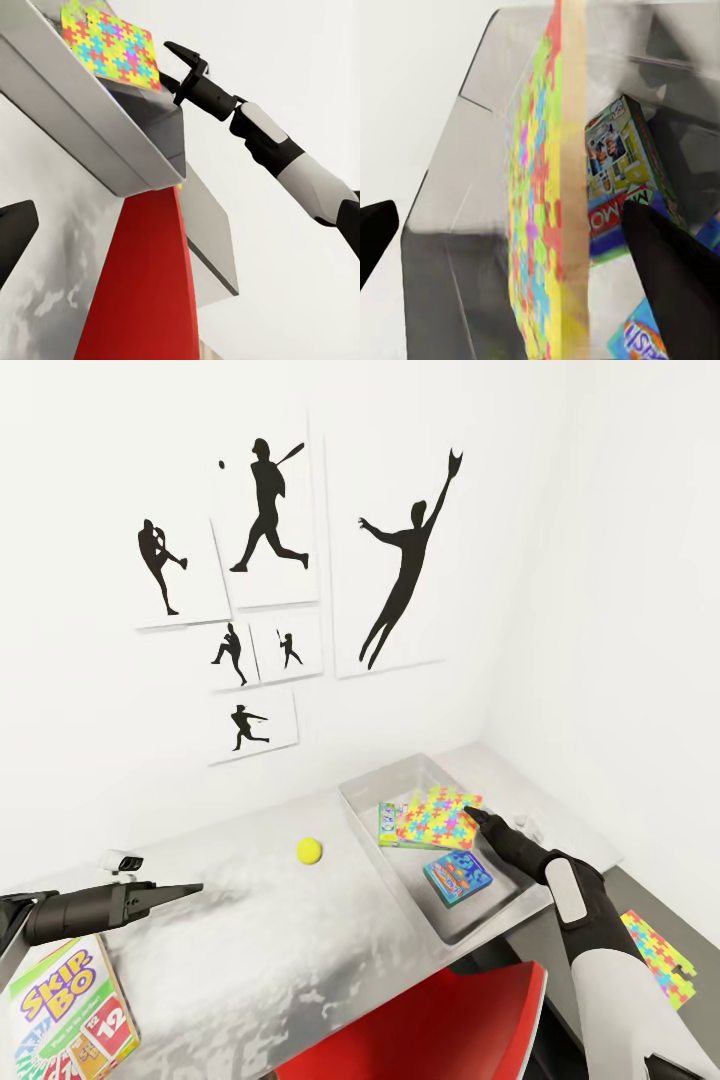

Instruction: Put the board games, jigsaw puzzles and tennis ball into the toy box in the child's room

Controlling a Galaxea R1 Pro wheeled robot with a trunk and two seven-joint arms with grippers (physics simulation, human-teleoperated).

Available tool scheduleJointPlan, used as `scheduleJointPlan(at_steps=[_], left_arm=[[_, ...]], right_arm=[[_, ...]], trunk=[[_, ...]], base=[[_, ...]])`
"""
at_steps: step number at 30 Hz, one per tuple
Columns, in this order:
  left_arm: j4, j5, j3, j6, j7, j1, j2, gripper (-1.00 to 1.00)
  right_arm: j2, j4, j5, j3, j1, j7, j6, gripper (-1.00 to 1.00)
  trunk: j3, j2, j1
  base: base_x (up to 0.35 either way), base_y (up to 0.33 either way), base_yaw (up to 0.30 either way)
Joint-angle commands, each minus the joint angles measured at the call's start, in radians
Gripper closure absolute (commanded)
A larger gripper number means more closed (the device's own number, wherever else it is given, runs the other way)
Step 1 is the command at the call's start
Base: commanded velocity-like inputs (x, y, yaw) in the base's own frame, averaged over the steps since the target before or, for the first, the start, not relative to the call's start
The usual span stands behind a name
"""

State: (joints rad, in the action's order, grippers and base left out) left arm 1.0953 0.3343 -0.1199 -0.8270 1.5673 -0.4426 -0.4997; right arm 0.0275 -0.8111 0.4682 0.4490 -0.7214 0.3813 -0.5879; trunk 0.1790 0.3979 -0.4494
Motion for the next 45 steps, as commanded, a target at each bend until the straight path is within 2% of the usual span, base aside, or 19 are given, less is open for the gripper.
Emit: scheduleJointPlan(at_steps=[1, 15, 22, 24, 28, 38, 45], left_arm=[[0.0, 0.0, 0.0, -0.011, 0.003, -0.001, 0.0, -1.0], [0.0, 0.001, 0.0, -0.011, 0.003, -0.001, 0.0, -1.0], [0.0, 0.002, 0.0, -0.011, 0.003, -0.001, 0.0, -1.0], [0.0, 0.001, 0.0, -0.011, 0.003, -0.001, 0.0, -1.0], [0.0, 0.001, 0.0, -0.011, 0.003, -0.001, 0.0, -1.0], [0.0, 0.001, -0.001, -0.011, 0.003, -0.001, 0.0, -1.0], [0.0, 0.002, -0.001, -0.011, 0.003, -0.001, 0.0, -1.0]], right_arm=[[0.0, 0.0, 0.003, 0.003, -0.001, 0.002, -0.008, -1.0], [0.002, 0.0, 0.004, 0.004, -0.001, 0.004, -0.011, -1.0], [0.008, -0.02, 0.006, 0.007, 0.011, 0.03, -0.025, -1.0], [0.01, -0.037, 0.007, 0.007, 0.014, 0.063, -0.047, -1.0], [0.008, -0.085, 0.006, 0.007, 0.029, 0.182, -0.098, -1.0], [0.017, -0.159, 0.005, 0.003, 0.097, 0.43, -0.138, -1.0], [0.02, -0.241, 0.003, 0.002, 0.146, 0.574, -0.152, -1.0]], trunk=[[0.002, 0.002, -0.001], [0.002, 0.002, -0.001], [0.002, 0.002, -0.001], [0.002, 0.002, -0.001], [0.002, 0.002, -0.001], [-0.01, 0.002, -0.001], [-0.021, 0.002, -0.001]], base=[[0.0, 0.0, 0.0], [0.0, 0.0, 0.0], [0.0, 0.0, 0.0], [0.0, 0.0, 0.0], [0.0, 0.0, 0.0], [0.0, 0.0, -0.001], [0.0, 0.0, -0.044]])
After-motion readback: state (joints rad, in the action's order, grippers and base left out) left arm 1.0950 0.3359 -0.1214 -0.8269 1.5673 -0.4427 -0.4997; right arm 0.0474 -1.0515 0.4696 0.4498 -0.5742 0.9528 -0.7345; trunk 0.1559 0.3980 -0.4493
